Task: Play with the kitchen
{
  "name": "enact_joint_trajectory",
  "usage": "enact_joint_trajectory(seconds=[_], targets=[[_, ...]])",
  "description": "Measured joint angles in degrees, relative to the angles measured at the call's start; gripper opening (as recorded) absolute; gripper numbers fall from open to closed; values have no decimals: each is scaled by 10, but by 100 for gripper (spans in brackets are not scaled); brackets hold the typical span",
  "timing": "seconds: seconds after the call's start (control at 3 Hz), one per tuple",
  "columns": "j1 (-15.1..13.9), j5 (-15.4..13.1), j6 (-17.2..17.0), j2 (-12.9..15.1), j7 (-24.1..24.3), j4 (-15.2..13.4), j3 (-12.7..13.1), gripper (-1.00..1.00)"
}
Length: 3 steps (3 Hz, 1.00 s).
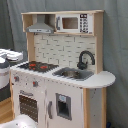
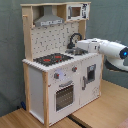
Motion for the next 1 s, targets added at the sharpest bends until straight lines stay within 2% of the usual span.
enact_joint_trajectory(seconds=[0.67, 1.0], targets=[[-13, 0, 31, 59, -67, 19, -64, 100], [-30, 0, 56, 90, -90, 48, -86, 100]])
